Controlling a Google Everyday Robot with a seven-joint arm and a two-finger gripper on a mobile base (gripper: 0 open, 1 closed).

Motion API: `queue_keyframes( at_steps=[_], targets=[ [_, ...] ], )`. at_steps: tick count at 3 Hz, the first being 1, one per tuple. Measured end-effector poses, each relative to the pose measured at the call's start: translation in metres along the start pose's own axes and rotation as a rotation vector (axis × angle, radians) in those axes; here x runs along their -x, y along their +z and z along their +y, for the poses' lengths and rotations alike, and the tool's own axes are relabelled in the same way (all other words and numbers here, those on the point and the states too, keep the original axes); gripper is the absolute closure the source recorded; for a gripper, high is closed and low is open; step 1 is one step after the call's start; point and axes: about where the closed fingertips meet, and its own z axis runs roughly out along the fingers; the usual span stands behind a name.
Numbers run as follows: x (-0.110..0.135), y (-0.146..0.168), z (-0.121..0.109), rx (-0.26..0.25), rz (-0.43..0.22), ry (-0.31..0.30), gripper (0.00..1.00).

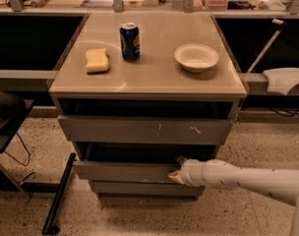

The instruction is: Open middle drawer

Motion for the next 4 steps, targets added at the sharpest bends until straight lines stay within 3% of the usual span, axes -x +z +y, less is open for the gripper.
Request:
queue_keyframes(
  at_steps=[1,2,3,4],
  targets=[
    [0.003,-0.008,-0.007,0.0,0.0,0.0,0.89],
    [0.006,-0.013,-0.011,0.0,0.0,0.0,1.0],
    [0.006,-0.022,-0.014,-0.02,-0.001,0.005,1.0],
    [0.001,-0.027,0.002,-0.049,0.002,0.008,1.0]
  ],
)
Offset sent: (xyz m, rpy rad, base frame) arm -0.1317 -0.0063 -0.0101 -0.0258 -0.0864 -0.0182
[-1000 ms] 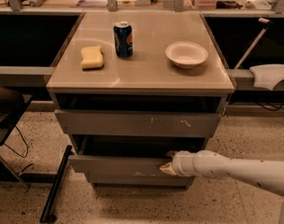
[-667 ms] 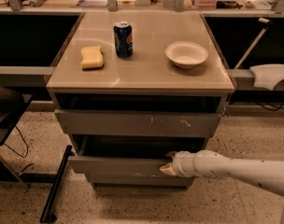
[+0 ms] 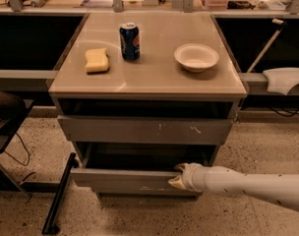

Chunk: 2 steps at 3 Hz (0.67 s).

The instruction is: Open middle drawer

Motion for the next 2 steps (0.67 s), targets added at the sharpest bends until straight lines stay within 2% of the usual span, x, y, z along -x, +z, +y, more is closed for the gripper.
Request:
queue_keyframes(
  at_steps=[1,2],
  targets=[
    [0.0117,-0.0193,0.0103,-0.065,0.023,0.014,1.0],
    [0.0096,-0.02,0.0116,-0.065,0.023,0.014,1.0]
  ],
)
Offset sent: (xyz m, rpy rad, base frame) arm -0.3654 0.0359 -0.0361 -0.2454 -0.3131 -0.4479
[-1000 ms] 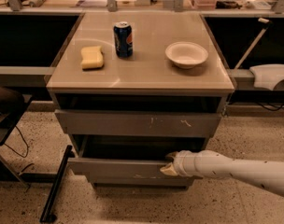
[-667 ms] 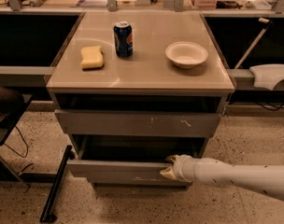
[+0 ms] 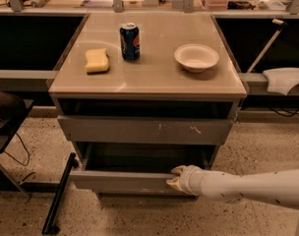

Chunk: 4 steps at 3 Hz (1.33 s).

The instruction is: Open middle drawer

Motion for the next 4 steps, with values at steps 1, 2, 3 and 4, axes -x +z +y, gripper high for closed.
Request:
queue_keyframes(
  at_steps=[1,2,3,4],
  targets=[
    [-0.005,-0.006,0.016,-0.025,0.008,0.002,1.0],
    [-0.015,-0.017,0.045,-0.072,0.021,0.007,1.0],
    [-0.006,-0.021,0.069,-0.075,0.021,-0.026,1.0],
    [-0.006,-0.022,0.069,-0.075,0.021,-0.026,1.0]
  ],
)
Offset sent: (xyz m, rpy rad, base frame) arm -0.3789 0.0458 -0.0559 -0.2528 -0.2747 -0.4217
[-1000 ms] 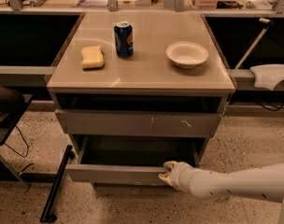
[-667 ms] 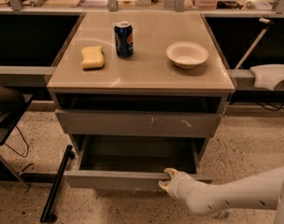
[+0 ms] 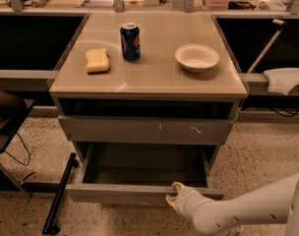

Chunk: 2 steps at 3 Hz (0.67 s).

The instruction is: Open middle drawer

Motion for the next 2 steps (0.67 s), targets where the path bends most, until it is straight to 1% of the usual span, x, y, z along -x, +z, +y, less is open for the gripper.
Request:
queue_keyframes(
  at_steps=[1,2],
  targets=[
    [-0.0054,-0.0086,0.0166,-0.023,0.009,0.008,1.0],
    [-0.0068,-0.0146,0.022,-0.03,0.013,0.007,1.0]
  ],
)
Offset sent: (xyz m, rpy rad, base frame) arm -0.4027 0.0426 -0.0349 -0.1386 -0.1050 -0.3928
